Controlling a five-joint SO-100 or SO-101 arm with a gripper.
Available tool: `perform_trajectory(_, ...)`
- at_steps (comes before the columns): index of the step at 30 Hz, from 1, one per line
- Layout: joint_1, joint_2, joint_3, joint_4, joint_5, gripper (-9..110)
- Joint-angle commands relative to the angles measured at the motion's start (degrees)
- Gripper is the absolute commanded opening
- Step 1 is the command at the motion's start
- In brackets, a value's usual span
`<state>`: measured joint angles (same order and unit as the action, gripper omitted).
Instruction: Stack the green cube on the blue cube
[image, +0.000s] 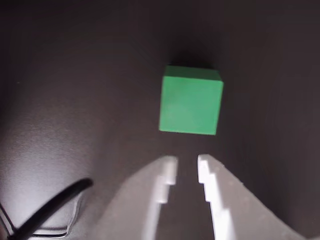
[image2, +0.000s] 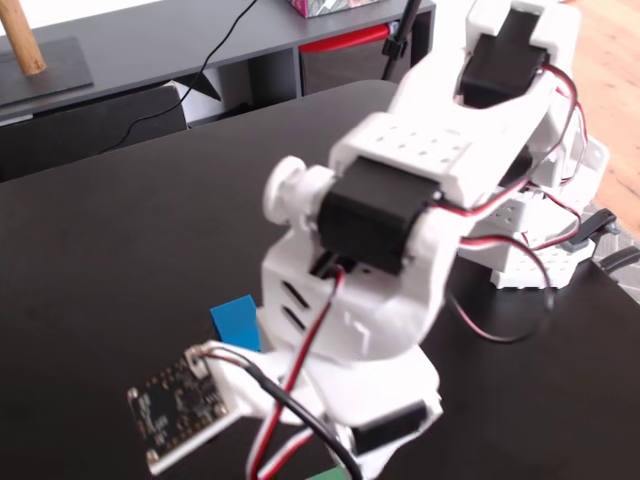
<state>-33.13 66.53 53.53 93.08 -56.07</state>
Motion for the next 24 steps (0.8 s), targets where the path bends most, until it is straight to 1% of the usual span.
perform_trajectory(1,1.67,6.59,-0.53,3.87,0.09,32)
perform_trajectory(4,2.37,8.17,2.90,3.96,-0.35,43)
perform_trajectory(7,3.08,9.14,6.15,1.14,0.18,46)
perform_trajectory(15,4.31,6.86,9.67,-5.19,-1.23,49)
perform_trajectory(24,4.92,4.13,13.80,-12.57,-3.43,48)
